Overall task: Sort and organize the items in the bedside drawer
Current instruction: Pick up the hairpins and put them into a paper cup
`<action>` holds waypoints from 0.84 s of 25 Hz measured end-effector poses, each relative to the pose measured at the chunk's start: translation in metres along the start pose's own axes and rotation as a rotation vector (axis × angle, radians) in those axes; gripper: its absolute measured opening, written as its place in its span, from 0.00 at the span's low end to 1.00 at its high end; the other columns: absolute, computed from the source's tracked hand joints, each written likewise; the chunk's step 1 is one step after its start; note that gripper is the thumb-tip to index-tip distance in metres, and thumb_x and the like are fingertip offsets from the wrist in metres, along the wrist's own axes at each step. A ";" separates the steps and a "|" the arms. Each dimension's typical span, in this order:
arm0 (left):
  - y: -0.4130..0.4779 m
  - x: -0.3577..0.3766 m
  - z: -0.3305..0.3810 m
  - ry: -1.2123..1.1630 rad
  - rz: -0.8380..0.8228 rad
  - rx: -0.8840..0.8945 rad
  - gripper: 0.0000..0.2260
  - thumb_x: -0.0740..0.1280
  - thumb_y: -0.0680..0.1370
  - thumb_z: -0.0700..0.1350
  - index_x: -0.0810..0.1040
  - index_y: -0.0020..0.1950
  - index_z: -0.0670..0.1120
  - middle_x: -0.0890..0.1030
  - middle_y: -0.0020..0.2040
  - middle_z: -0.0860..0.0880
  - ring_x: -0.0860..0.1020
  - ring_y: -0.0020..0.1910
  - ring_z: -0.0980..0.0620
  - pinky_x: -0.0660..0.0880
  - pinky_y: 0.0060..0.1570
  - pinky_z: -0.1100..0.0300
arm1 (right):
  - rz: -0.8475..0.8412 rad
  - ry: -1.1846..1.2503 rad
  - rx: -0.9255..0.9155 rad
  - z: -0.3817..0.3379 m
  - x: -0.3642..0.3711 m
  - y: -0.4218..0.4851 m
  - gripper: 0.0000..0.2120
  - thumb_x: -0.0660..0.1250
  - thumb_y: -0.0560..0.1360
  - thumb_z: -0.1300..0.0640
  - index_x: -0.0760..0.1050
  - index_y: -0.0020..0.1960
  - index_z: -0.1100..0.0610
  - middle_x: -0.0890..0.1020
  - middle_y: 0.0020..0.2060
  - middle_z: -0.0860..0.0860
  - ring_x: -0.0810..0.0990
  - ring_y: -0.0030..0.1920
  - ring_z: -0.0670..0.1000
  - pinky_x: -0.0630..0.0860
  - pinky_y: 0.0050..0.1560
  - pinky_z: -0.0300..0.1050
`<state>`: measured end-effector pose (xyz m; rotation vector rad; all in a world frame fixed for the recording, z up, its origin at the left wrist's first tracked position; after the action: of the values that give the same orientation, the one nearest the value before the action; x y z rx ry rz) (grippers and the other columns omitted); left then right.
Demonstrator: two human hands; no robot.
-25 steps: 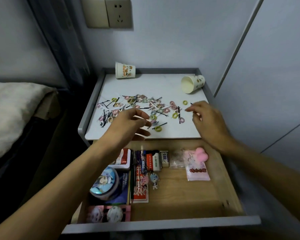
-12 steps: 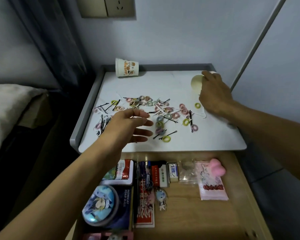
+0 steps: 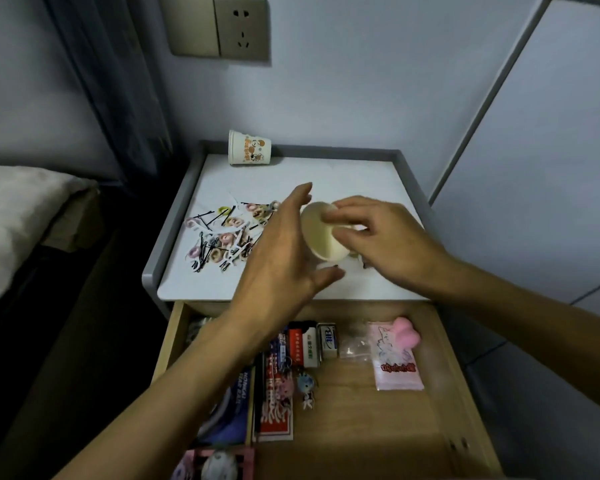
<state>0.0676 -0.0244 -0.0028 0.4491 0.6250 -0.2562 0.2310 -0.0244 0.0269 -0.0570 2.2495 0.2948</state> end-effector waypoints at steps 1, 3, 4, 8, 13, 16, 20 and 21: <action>-0.001 0.002 0.002 0.024 -0.003 0.046 0.47 0.80 0.66 0.49 0.55 0.77 0.51 0.71 0.70 0.52 0.71 0.66 0.55 0.70 0.60 0.66 | -0.062 0.072 0.013 -0.006 0.002 -0.007 0.12 0.65 0.79 0.60 0.80 0.61 0.56 0.81 0.58 0.45 0.79 0.56 0.43 0.75 0.55 0.38; -0.003 0.001 0.006 0.070 0.022 0.059 0.46 0.80 0.66 0.51 0.55 0.77 0.52 0.75 0.65 0.51 0.75 0.60 0.53 0.75 0.56 0.59 | -0.124 0.233 0.059 -0.008 -0.001 -0.010 0.11 0.65 0.80 0.59 0.82 0.59 0.55 0.84 0.52 0.44 0.81 0.51 0.42 0.75 0.47 0.33; -0.003 -0.001 0.008 0.078 0.043 0.023 0.46 0.80 0.66 0.51 0.55 0.76 0.53 0.76 0.64 0.51 0.76 0.59 0.52 0.74 0.53 0.60 | -0.114 0.310 0.097 -0.002 -0.004 -0.008 0.10 0.64 0.80 0.59 0.82 0.58 0.55 0.84 0.50 0.45 0.83 0.49 0.43 0.77 0.45 0.34; 0.000 -0.011 0.002 0.001 0.059 -0.182 0.45 0.80 0.66 0.52 0.56 0.75 0.55 0.76 0.60 0.53 0.77 0.46 0.63 0.69 0.47 0.62 | 0.203 0.030 0.308 0.071 -0.028 0.020 0.06 0.67 0.78 0.61 0.82 0.51 0.57 0.85 0.46 0.53 0.83 0.41 0.47 0.80 0.43 0.38; 0.005 -0.008 -0.002 -0.087 0.010 -0.256 0.46 0.80 0.66 0.52 0.56 0.75 0.55 0.76 0.62 0.50 0.77 0.51 0.52 0.69 0.47 0.61 | 0.088 -0.409 0.482 0.140 -0.024 0.045 0.09 0.71 0.76 0.54 0.83 0.50 0.60 0.84 0.46 0.55 0.80 0.45 0.54 0.78 0.51 0.50; 0.009 -0.004 -0.005 -0.115 0.009 -0.268 0.45 0.80 0.66 0.53 0.56 0.75 0.54 0.77 0.59 0.50 0.78 0.52 0.49 0.71 0.48 0.59 | 0.017 -0.492 0.476 0.143 -0.014 0.058 0.09 0.70 0.76 0.55 0.82 0.47 0.61 0.83 0.44 0.56 0.81 0.44 0.56 0.79 0.49 0.51; 0.010 -0.004 -0.008 -0.135 0.008 -0.277 0.44 0.79 0.66 0.54 0.57 0.74 0.54 0.76 0.60 0.51 0.77 0.54 0.49 0.71 0.48 0.60 | -0.013 -0.609 0.534 0.151 -0.006 0.064 0.11 0.67 0.78 0.53 0.79 0.43 0.60 0.81 0.40 0.56 0.80 0.42 0.57 0.79 0.46 0.53; 0.010 -0.004 -0.007 -0.143 0.009 -0.275 0.43 0.79 0.66 0.53 0.57 0.74 0.54 0.76 0.60 0.51 0.76 0.54 0.50 0.70 0.48 0.61 | -0.018 -0.614 0.550 0.152 -0.006 0.064 0.12 0.65 0.79 0.54 0.77 0.42 0.60 0.81 0.40 0.56 0.79 0.41 0.57 0.78 0.44 0.51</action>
<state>0.0647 -0.0120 -0.0026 0.1677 0.5088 -0.1883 0.3404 0.0725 -0.0500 0.2694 1.6465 -0.2917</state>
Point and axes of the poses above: each hand's wrist, its own y-axis towards the middle knuckle, its own x-axis out of the palm, z = x × y, the point moved 1 cm from there along y, towards the middle knuckle
